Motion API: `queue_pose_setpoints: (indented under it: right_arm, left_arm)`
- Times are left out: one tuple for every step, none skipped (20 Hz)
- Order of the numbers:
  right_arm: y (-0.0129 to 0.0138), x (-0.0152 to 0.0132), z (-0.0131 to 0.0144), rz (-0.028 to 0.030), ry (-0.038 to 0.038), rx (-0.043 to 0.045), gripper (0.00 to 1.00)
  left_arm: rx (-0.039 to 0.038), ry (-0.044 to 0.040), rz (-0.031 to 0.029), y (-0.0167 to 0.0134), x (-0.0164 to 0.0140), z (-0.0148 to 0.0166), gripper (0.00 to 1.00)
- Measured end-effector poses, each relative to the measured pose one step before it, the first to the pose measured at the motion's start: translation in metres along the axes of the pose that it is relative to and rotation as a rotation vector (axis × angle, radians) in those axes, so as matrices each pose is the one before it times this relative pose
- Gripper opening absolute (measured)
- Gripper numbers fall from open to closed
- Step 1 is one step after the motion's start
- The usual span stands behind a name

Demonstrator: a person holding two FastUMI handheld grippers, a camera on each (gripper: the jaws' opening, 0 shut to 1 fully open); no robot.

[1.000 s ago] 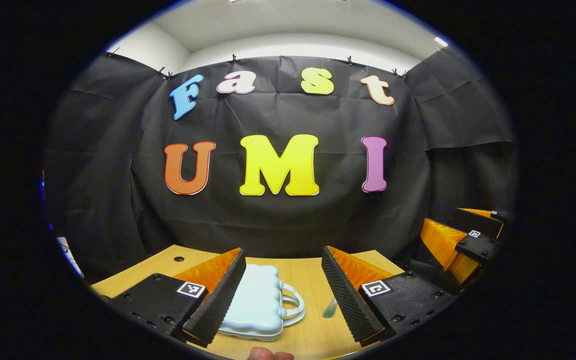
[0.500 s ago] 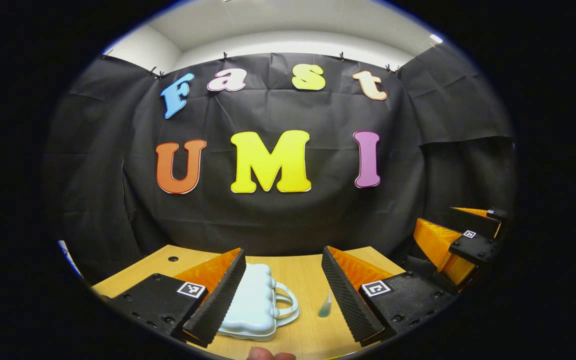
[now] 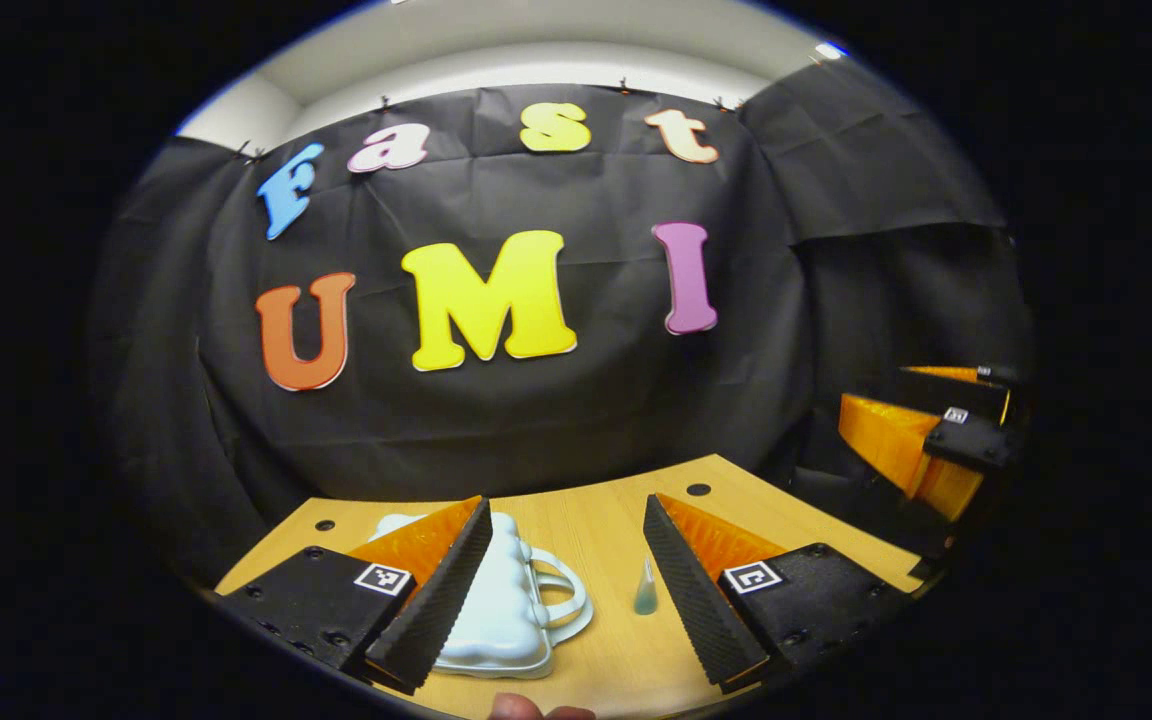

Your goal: First open the suitcase, pack the skin care products into it, and then close the suitcase.

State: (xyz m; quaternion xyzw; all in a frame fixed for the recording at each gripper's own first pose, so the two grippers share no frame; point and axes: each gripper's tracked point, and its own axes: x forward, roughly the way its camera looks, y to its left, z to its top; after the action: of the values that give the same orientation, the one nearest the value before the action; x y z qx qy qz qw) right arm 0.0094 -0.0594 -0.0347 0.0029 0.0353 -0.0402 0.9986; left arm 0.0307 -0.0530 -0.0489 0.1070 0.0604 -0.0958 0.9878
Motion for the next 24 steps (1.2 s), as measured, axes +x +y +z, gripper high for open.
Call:
queue_pose_setpoints:
  right_arm:
    - [-0.0074,-0.00087,-0.00298,-0.01387,0.00693,-0.00069,0.8]
    - [-0.00777,0.00034,-0.00464,-0.01706,0.00822,-0.00379,0.8]
    - [-0.00899,0.00011,-0.00387,-0.01775,0.00839,-0.00648,0.78]
    - [-0.00746,-0.00071,-0.00421,-0.01485,0.01011,-0.00443,0.8]
    - [-0.00918,-0.00135,-0.00358,-0.02005,0.01077,-0.00131,0.8]
    - [-0.00822,-0.00007,-0.0031,-0.01508,0.00628,0.00001,0.8]
    - [-0.00862,0.00019,-0.00271,-0.01814,0.00529,-0.00323,0.8]
    - [-0.00776,-0.00033,-0.00152,-0.01499,0.00345,-0.00339,0.8]
    - [-0.00699,-0.00014,-0.00115,-0.01312,0.00278,-0.0022,0.8]
    - [-0.00594,-0.00023,-0.00156,-0.00998,0.00363,-0.00055,0.8]
    - [-0.0046,-0.00061,-0.00106,-0.00499,0.00448,0.00008,0.8]
    - [-0.00394,-0.00007,-0.00182,-0.00819,0.00421,-0.0021,0.79]
    - [-0.00517,0.00077,-0.00091,-0.01128,0.00423,-0.0044,0.8]
    - [-0.00442,-0.00035,-0.00166,-0.00955,0.00411,-0.00145,0.8]
    - [-0.00376,0.00001,-0.00041,-0.00769,0.00252,-0.00008,0.8]
    - [-0.00319,-0.00055,-0.00155,-0.00646,0.00352,-0.0006,0.8]
    - [-0.00208,0.0001,-0.0008,-0.00574,0.00532,-0.00071,0.8]
    - [-0.00154,0.00006,-0.00161,-0.00369,0.0046,-0.00013,0.8]
    - [-0.00107,-0.00004,-0.00068,-0.00091,0.00305,-0.00027,0.8]
    - [-0.00097,0.00016,-0.00077,-0.00322,0.00232,-0.00298,0.8]
    - [-0.00143,-0.00049,0.00061,-0.00295,0.00071,-0.00387,0.8]
    - [-0.0011,0.00014,-0.00084,-0.00389,0.00069,-0.00353,0.8]
    - [-0.00133,-0.00054,0.00011,-0.00376,0.00152,-0.00283,0.8]
    - [-0.00114,0.00031,-0.00152,-0.00326,0.00368,-0.00128,0.8]
  left_arm:
    - [0.07776,0.02338,-0.03364,-0.00395,0.004,-0.00648,0.98]
    - [0.07831,0.02709,-0.02127,-0.00382,0.00635,-0.01048,0.99]
    - [0.06443,0.03119,-0.02481,-0.00367,0.00725,-0.01152,0.98]
    - [0.05704,0.02761,-0.01058,-0.00192,0.00603,-0.01211,0.98]
    - [0.05736,0.02578,-0.00649,-0.00026,0.00609,-0.01034,0.98]
    - [0.05545,0.02735,-0.00676,-0.00074,0.00718,-0.00958,0.98]
    - [0.05458,0.03286,-0.01096,-0.0039,0.00709,-0.01207,0.98]
    - [0.04992,0.03206,-0.01812,-0.00593,0.00895,-0.01109,0.98]
    - [0.04816,0.05985,-0.01859,-0.00672,0.00944,-0.01613,0.98]
    - [0.04019,0.06355,-0.01796,-0.00661,0.00879,-0.01587,0.97]
    - [0.0318,0.03683,-0.01004,-0.00411,0.00621,-0.01111,0.97]
    - [0.03587,0.03599,-0.00949,-0.00316,0.00607,-0.00772,0.97]
    - [0.02877,0.02351,-0.00394,-0.00171,0.00599,-0.00445,0.97]
    - [0.02859,0.0216,-0.00068,-0.00188,0.00385,-0.00365,0.97]
    - [0.02014,0.01219,-0.00196,-0.00108,0.00413,-0.00125,0.98]
    - [0.01796,0.00916,-0.00389,-0.00153,0.00583,-0.00023,0.97]
    - [0.02213,0.00894,-0.00654,-0.00149,0.00587,-0.00096,0.97]
    - [0.02365,0.01871,-0.00675,-0.00156,0.0057,-0.00244,0.96]
    - [0.0143,0.00998,-0.01297,-0.0034,0.00574,-0.00052,0.95]
    - [0.01055,0.01283,-0.0073,-0.00317,0.00457,-0.00045,0.81]
    - [0.01229,0.02042,-0.00805,-0.00207,0.00321,-0.0028,0.73]
    - [0.0065,0.0145,-0.00826,-0.00206,0.00393,-0.00234,0.66]
    - [0.0036,0.01202,-0.00801,-0.00214,0.00286,-0.00149,0.63]
    - [0.00566,0.01526,-0.00692,-0.0021,0.00256,-0.002,0.6]
